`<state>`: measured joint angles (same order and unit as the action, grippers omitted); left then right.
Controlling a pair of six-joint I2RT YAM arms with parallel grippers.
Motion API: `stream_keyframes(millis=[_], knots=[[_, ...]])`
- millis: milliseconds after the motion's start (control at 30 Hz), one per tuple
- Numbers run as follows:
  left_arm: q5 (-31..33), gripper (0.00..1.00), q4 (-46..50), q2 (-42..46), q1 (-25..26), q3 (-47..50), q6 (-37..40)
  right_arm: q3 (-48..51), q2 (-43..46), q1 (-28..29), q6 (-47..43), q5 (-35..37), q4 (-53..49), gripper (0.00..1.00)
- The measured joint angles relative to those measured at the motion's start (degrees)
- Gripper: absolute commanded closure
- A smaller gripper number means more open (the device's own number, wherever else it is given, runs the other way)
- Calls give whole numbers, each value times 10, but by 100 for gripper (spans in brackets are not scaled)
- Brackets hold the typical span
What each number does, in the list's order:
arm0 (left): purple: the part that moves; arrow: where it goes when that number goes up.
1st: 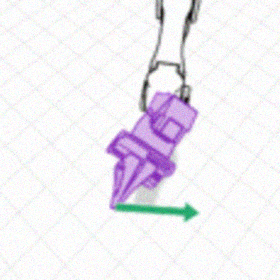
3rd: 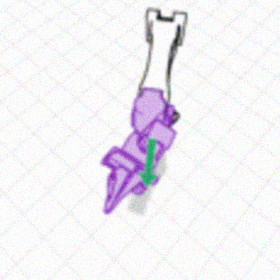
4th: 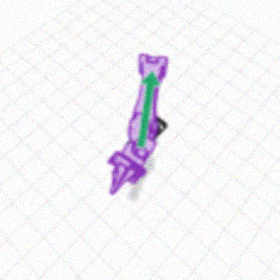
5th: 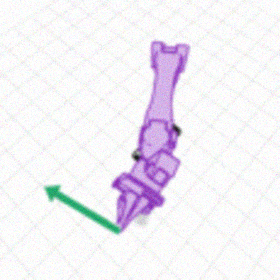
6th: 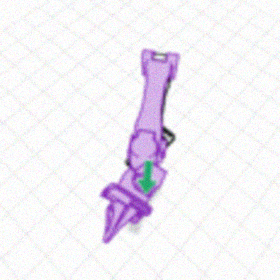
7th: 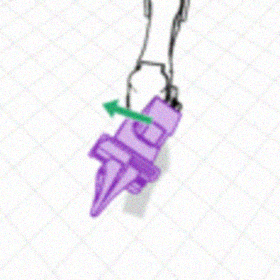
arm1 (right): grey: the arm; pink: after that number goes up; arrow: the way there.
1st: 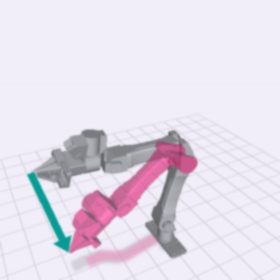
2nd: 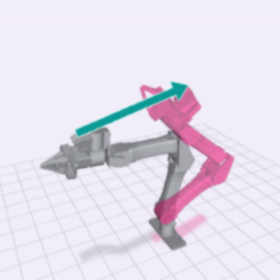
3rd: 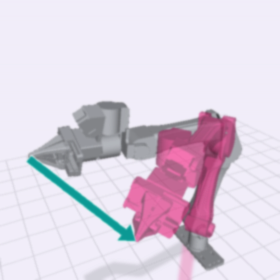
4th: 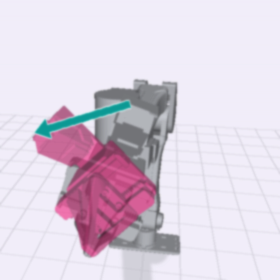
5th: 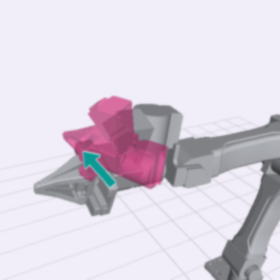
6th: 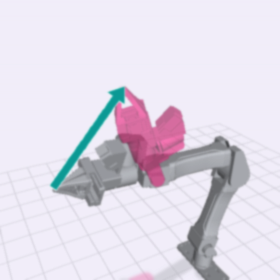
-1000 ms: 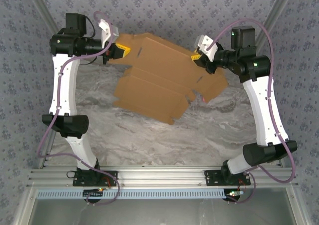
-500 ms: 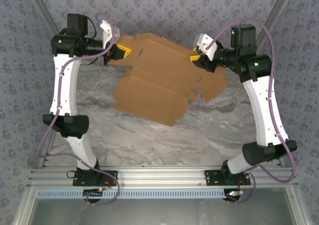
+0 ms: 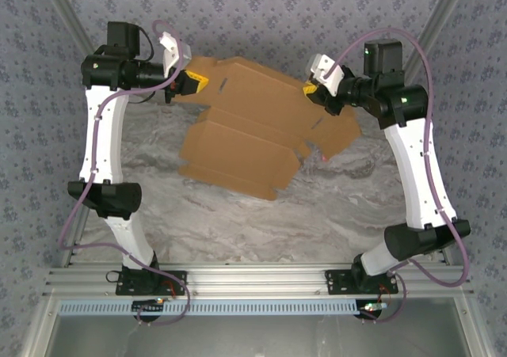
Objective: Fold the paper box
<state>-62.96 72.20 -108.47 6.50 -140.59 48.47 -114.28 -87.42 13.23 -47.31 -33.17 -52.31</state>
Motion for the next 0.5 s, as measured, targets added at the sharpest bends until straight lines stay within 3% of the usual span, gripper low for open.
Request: stream_keyframes(millis=[200,500], knots=[[16,100,-12,0,0,0,-49,13,6,31,-6,69,25,98],[41,100,-27,-3,-5,-2,-217,173,84,157,-50,347,216,95]])
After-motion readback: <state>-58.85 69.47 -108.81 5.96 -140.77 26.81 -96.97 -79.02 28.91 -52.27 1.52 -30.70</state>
